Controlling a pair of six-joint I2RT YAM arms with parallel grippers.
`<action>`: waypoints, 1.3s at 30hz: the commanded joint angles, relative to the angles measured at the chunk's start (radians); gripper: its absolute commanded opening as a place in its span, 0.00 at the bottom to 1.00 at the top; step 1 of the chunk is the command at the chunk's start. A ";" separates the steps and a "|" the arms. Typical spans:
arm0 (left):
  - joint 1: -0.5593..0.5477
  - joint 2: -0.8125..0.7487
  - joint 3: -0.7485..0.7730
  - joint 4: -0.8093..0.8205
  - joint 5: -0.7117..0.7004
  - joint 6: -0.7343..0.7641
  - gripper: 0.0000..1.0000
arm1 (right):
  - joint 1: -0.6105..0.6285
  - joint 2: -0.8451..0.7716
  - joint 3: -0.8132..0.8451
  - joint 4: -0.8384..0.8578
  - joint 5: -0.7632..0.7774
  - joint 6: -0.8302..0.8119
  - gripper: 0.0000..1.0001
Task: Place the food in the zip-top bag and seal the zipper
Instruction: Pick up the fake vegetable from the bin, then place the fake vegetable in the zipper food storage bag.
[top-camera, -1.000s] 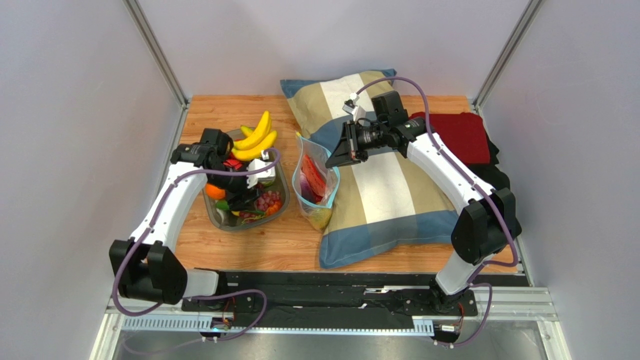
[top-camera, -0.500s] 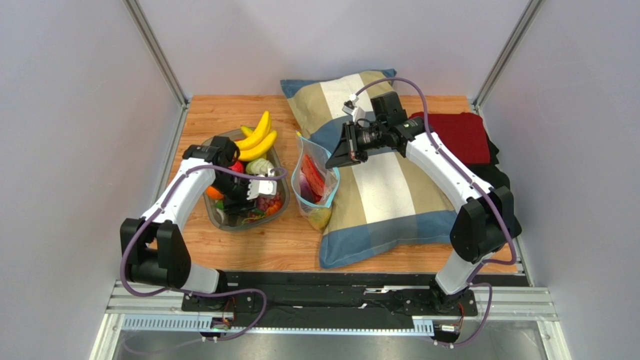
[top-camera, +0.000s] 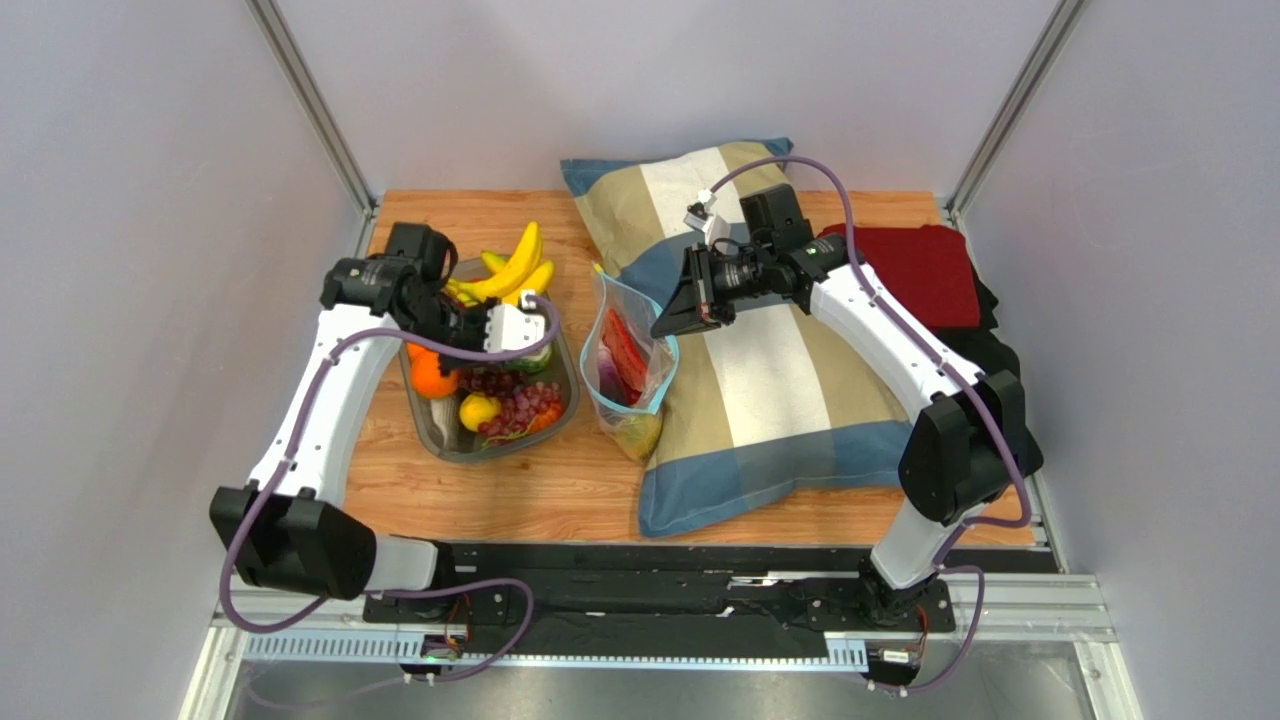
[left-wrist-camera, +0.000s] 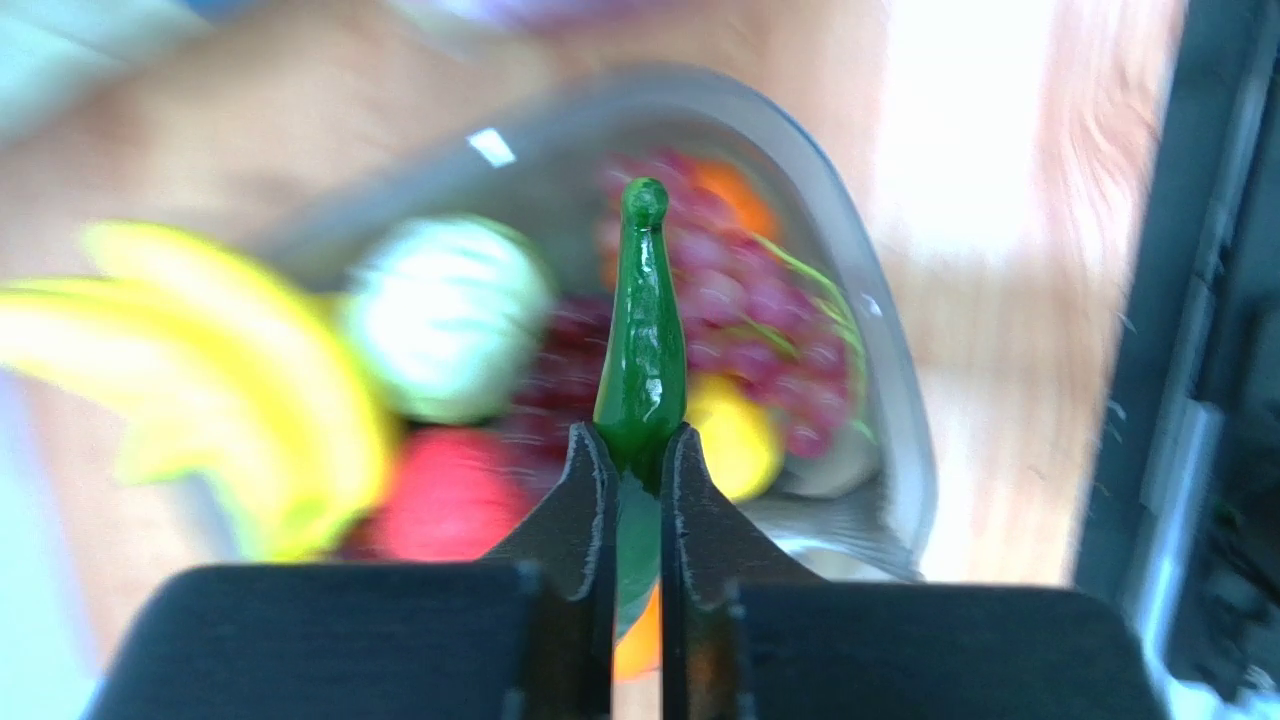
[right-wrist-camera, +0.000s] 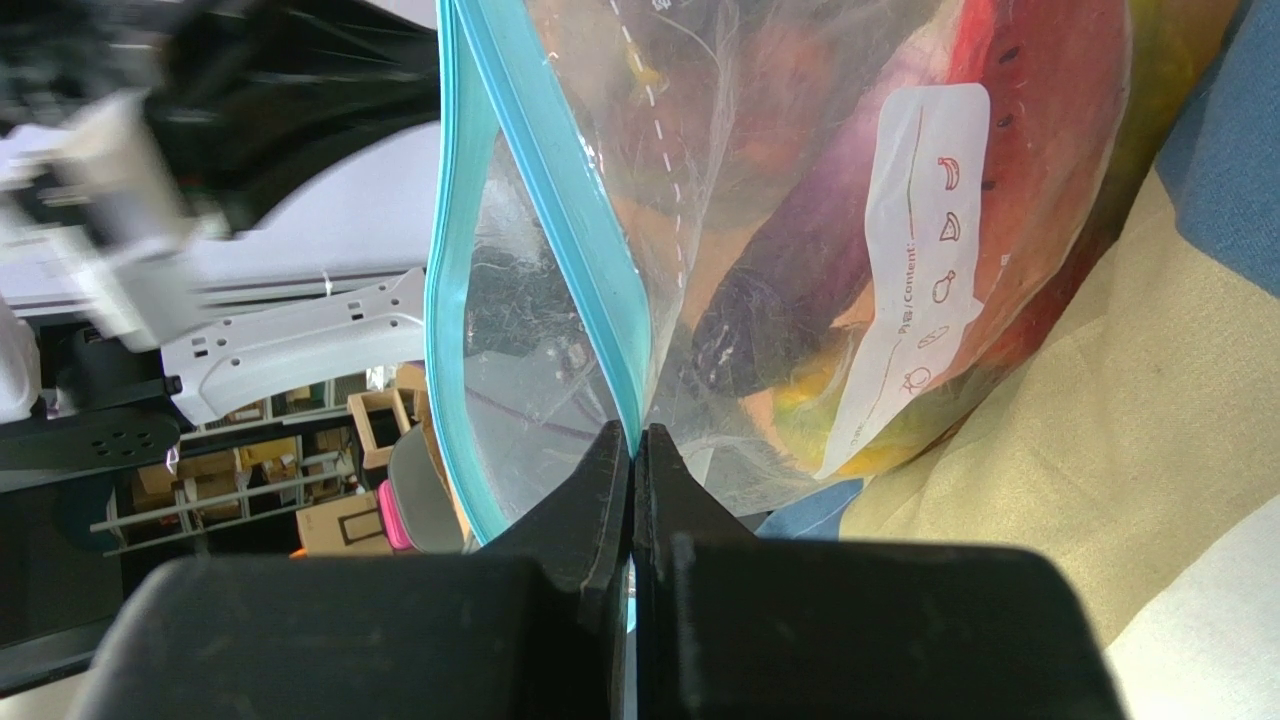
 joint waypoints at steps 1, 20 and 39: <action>-0.032 -0.044 0.250 -0.235 0.198 -0.074 0.00 | 0.003 0.016 0.037 0.015 0.000 -0.012 0.00; -0.463 -0.092 0.097 0.786 0.520 -0.784 0.00 | 0.009 0.005 0.051 -0.017 -0.039 -0.040 0.00; -0.460 0.161 0.261 0.104 0.095 0.271 0.37 | 0.009 -0.002 0.100 -0.138 -0.085 -0.138 0.00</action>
